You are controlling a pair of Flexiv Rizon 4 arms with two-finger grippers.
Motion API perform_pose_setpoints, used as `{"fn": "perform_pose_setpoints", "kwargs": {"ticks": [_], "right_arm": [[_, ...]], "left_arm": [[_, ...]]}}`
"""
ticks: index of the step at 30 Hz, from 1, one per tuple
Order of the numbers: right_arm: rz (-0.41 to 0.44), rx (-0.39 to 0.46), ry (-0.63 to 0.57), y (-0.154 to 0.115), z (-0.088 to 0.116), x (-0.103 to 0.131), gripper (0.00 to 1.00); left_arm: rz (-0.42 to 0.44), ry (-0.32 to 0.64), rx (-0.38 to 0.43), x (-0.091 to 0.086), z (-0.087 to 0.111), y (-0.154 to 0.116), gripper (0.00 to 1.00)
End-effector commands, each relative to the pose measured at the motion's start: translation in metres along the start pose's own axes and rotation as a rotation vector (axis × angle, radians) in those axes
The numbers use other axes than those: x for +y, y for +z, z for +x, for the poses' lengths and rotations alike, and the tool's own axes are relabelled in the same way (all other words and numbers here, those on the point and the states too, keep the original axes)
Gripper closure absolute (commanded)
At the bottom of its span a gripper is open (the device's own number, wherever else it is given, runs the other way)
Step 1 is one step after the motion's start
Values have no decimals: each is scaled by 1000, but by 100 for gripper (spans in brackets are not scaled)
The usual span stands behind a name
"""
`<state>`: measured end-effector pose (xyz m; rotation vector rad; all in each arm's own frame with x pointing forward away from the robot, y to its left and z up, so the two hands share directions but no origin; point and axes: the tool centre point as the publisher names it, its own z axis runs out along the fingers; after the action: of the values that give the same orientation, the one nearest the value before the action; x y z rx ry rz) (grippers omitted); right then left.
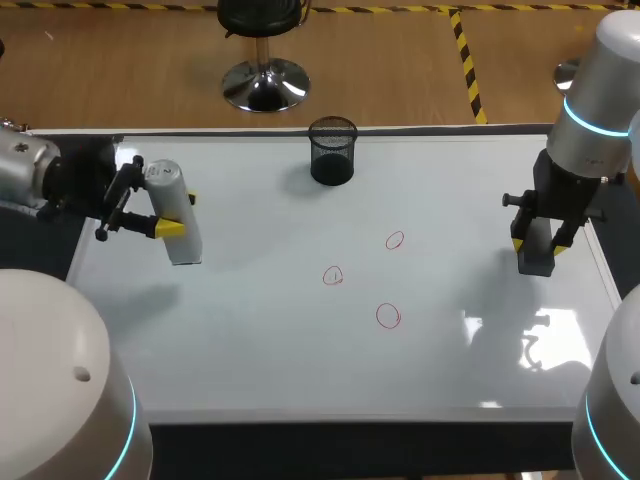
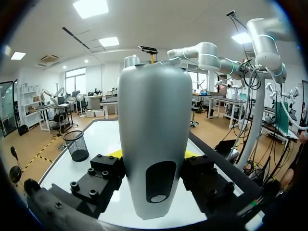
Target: Pick up the inspection probe, press it on each red-marked spot on the whiteboard one by one, put down the probe, pick up the eraser, and wipe off all the red marks.
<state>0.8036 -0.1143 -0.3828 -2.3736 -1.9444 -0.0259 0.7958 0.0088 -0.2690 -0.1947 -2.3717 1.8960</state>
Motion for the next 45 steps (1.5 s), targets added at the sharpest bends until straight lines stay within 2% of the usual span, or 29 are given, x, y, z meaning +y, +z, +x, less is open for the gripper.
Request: {"fn": "perform_pose_setpoints", "kwargs": {"ticks": [1, 9, 19, 30, 45], "right_arm": [[1, 1, -1, -2, -1, 0, 100], [-9, -21, 2, -3, 5, -15, 100], [-32, -50, 42, -13, 25, -35, 100], [-22, -83, 25, -7, 63, -55, 100], [15, -87, 36, 4, 116, -63, 100]], "left_arm": [[0, 3, -2, -1, 1, -1, 100], [0, 3, -2, -1, 1, -1, 100], [0, 3, -2, -1, 1, -1, 100], [0, 3, -2, -1, 1, -1, 100], [0, 3, -2, -1, 1, -1, 100]]}}
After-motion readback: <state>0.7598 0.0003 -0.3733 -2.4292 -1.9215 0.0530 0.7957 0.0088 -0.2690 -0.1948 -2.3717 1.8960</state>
